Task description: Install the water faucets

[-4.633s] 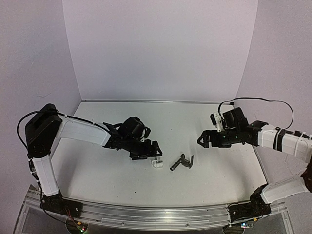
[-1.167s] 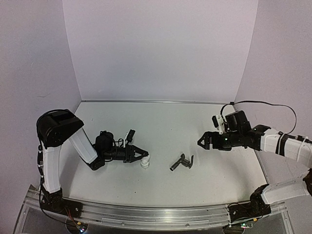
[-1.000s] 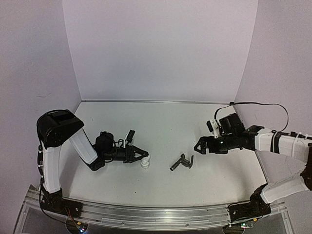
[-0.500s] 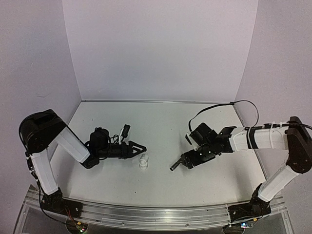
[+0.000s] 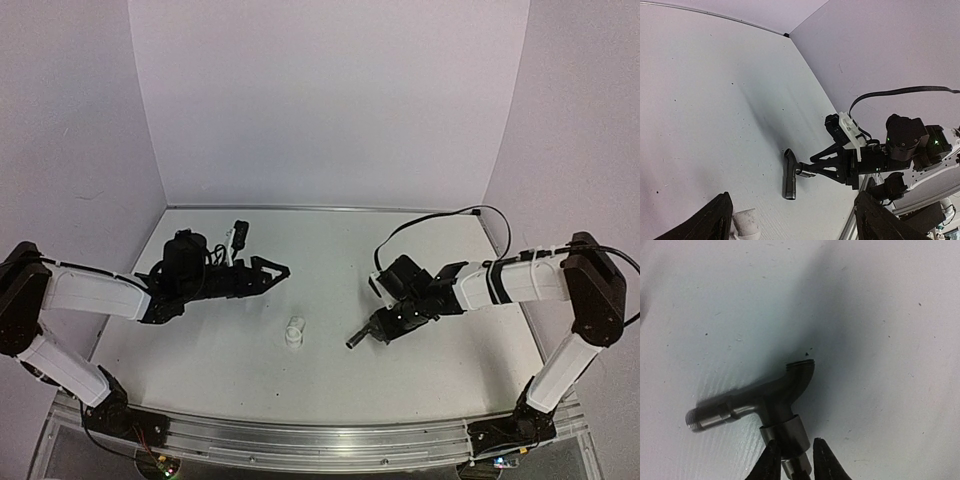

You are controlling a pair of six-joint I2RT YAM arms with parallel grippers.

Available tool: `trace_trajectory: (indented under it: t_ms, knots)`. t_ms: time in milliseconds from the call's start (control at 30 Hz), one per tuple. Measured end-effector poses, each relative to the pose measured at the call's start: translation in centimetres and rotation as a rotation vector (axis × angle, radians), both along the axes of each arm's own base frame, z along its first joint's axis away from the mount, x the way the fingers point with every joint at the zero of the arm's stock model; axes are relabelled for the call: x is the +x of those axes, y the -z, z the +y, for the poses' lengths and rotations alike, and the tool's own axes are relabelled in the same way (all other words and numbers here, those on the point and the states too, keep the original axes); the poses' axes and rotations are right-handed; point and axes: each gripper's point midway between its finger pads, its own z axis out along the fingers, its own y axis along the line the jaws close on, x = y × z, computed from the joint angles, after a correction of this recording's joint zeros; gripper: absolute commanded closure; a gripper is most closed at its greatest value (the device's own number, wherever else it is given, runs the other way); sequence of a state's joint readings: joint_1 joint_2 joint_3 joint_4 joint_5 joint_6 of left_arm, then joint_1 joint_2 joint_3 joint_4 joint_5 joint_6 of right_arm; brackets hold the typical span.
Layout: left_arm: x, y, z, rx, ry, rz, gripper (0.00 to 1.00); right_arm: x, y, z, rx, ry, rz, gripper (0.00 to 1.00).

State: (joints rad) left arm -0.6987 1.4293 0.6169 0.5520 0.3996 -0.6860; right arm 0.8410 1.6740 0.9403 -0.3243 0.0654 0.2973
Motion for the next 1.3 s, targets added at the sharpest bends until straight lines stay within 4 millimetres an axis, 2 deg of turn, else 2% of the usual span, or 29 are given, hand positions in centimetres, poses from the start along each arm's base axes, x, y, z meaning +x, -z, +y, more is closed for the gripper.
trace_trajectory:
  t_ms: [100, 233, 367, 533, 600, 733, 867, 1033, 1300]
  knots:
    - [-0.7, -0.5, -1.1, -0.007, 0.023, 0.025, 0.12, 0.2, -0.3, 0.5, 0.025, -0.002, -0.008, 1.0]
    - [-2.1, -2.2, -5.0, -0.037, 0.113, 0.036, 0.12, -0.3, -1.3, 0.9, 0.06, -0.018, -0.002, 1.0]
    - [-3.3, -2.6, -9.0, -0.062, 0.203, 0.079, 0.13, 0.1, -5.6, 1.6, 0.162, -0.031, -0.087, 1.0]
    - [-5.4, -0.2, -11.7, -0.043, 0.265, 0.18, 0.12, 0.6, -11.9, 1.5, 0.304, -0.004, -0.23, 1.0]
    - [-6.4, 0.6, -12.4, -0.035, 0.285, 0.212, 0.12, 0.9, -13.3, 1.3, 0.342, 0.034, -0.264, 1.0]
    - [-7.7, 0.4, -14.1, -0.049, 0.32, 0.23, 0.14, 1.8, -13.6, 0.7, 0.369, 0.143, -0.281, 1.0]
    - [-8.3, 0.2, -15.5, -0.071, 0.34, 0.241, 0.24, 2.6, -13.1, 0.0, 0.381, 0.259, -0.28, 1.0]
    - [-7.9, 1.2, -16.1, -0.069, 0.324, 0.264, 0.38, 3.1, -13.4, -0.7, 0.41, 0.365, -0.292, 1.0]
    - [-6.9, 2.3, -17.6, -0.067, 0.312, 0.286, 0.43, 3.3, -14.3, -0.3, 0.455, 0.423, -0.313, 1.0]
